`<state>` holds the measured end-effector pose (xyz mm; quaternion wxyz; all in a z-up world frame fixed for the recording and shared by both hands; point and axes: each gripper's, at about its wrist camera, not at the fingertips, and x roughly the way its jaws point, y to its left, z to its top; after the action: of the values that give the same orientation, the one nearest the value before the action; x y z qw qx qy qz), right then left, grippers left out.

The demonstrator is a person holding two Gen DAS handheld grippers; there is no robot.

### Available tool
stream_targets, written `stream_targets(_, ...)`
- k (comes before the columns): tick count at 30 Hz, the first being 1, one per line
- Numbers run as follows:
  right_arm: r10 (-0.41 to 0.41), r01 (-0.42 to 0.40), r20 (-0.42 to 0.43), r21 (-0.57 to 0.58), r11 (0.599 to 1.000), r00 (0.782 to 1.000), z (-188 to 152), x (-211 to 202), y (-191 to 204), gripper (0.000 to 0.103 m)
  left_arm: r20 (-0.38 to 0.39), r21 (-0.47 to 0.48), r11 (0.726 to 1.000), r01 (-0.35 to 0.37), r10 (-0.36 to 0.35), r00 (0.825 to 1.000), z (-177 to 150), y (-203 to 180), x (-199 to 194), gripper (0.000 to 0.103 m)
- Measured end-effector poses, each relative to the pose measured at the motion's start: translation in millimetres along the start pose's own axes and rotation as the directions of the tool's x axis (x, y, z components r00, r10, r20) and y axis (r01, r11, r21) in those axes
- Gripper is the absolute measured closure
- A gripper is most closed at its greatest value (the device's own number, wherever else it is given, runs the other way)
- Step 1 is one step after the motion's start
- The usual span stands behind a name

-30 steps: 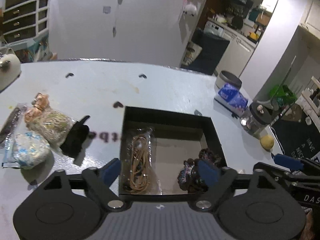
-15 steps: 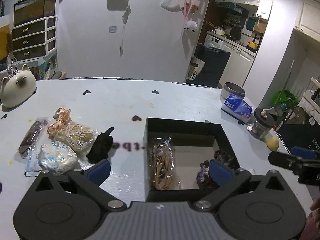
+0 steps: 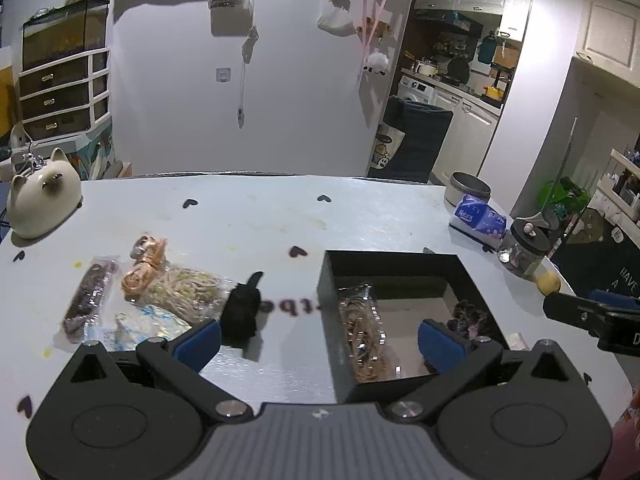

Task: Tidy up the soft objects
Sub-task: 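Withdraw both tools from the box back toward the pile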

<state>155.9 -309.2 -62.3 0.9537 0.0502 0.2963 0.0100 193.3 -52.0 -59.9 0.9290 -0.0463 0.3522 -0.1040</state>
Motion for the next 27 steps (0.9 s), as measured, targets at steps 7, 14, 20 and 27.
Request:
stream_targets(7,0.004,-0.003,-0.010,0.007,1.000,1.000,-5.1,5.7,39.0,0.000,0.000,0.002,1.000,-0.007,0.007,1.000,0.1,36.9,-9.3,0.000)
stream_targets(14,0.033,-0.033,-0.026,-0.003,0.999,0.999,-10.4,16.9,85.2,0.000,0.005,-0.022,0.999,-0.032,0.032,0.999,-2.1,85.6,-19.5,0.000)
stream_targets(20,0.068,-0.068,-0.022,-0.014,0.998,0.997,-14.0,28.3,126.5,0.000,0.011,-0.046,0.997,-0.060,0.060,0.998,-2.2,130.4,-26.2,0.000)
stream_targets(27,0.085,-0.085,0.001,-0.022,0.996,0.996,-14.2,41.8,170.7,0.000,-0.015,-0.042,0.997,-0.071,0.071,0.997,2.1,177.2,-22.8,0.000)
